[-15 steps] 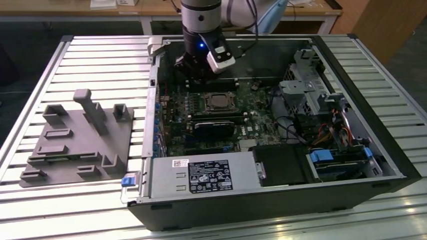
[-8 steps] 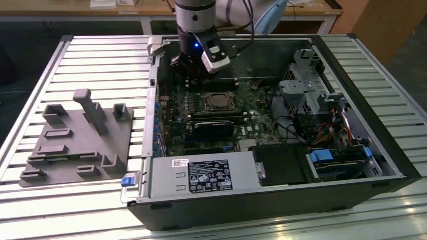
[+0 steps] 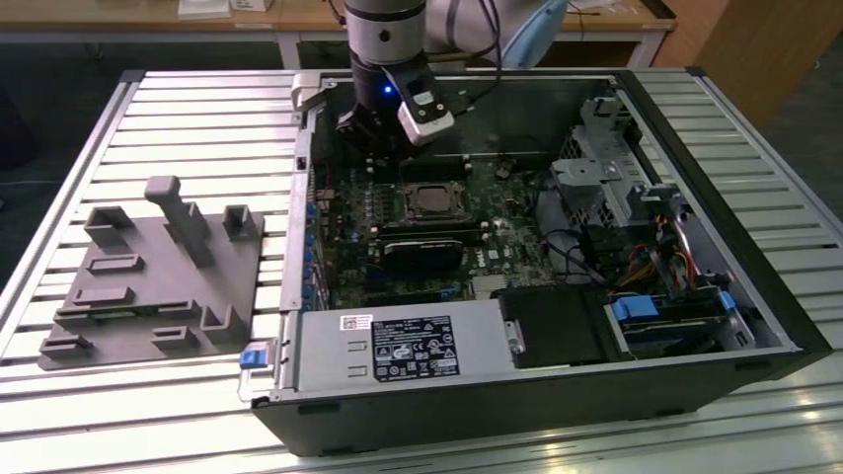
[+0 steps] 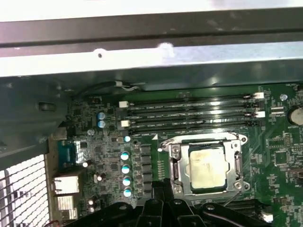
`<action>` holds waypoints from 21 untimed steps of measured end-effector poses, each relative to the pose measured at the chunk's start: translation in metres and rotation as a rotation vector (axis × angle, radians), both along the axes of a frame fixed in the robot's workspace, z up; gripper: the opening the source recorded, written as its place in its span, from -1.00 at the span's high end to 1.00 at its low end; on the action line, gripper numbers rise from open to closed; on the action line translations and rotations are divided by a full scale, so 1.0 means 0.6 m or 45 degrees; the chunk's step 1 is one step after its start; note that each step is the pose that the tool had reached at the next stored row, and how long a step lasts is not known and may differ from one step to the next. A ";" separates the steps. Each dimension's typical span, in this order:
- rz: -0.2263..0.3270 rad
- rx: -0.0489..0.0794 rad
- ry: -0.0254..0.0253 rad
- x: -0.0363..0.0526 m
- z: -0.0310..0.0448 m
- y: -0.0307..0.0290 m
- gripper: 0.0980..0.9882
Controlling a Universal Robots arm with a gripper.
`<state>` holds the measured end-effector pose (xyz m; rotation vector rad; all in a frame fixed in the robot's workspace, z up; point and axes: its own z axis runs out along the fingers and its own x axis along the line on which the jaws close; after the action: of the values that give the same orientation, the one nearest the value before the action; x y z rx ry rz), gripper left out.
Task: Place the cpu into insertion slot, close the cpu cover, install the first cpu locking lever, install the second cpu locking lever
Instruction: 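Close the cpu cover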
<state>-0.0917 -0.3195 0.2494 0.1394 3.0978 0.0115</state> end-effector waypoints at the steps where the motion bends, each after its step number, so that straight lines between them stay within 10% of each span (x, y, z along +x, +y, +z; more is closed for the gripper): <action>1: 0.000 0.000 0.0001 0.005 0.000 0.0000 0.98; 21: 0.000 0.000 0.0138 0.093 0.000 0.0000 0.98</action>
<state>-0.0358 -0.3196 0.2494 0.1398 3.1086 0.0108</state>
